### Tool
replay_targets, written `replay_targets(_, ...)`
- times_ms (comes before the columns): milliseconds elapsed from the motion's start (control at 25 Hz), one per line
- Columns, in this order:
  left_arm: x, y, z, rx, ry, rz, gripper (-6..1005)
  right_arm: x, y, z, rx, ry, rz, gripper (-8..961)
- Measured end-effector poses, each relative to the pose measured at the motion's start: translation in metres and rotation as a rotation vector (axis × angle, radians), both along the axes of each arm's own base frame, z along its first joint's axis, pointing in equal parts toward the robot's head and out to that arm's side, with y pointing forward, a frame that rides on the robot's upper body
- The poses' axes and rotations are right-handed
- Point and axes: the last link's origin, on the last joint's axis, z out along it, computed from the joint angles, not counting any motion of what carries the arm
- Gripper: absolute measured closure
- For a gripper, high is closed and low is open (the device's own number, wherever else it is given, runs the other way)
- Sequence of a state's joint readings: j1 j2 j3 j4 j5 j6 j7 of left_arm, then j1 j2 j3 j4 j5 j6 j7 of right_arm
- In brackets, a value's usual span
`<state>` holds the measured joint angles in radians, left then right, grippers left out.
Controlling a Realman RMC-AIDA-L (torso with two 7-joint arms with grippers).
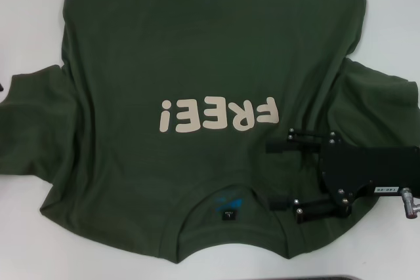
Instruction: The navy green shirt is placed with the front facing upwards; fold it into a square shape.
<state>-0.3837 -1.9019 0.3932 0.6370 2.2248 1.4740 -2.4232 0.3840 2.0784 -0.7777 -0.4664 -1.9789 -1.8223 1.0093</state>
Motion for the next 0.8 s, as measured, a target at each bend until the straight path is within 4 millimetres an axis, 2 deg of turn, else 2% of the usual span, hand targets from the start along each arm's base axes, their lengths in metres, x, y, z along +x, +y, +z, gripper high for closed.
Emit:
replay_targets(160,-0.004,-0.003,0.01,-0.019,-0.008,0.058,741,0.0,0.0,0.001,0.001,-0.001,0.001,31)
replay_targets(360,-0.005,-0.001,0.013,-0.016,-0.005,0.08,472,0.0,0.001,0.0,0.002,-0.003,0.0,31)
replay_targets(440,-0.007,0.001,0.01,-0.03,0.017,0.104,266,0.0,0.001,0.0,0.002,-0.003,0.0,31)
replay_targets(800,-0.006,0.007,0.003,-0.034,0.045,0.116,232,0.0,0.0,0.0,0.002,-0.003,-0.002,31)
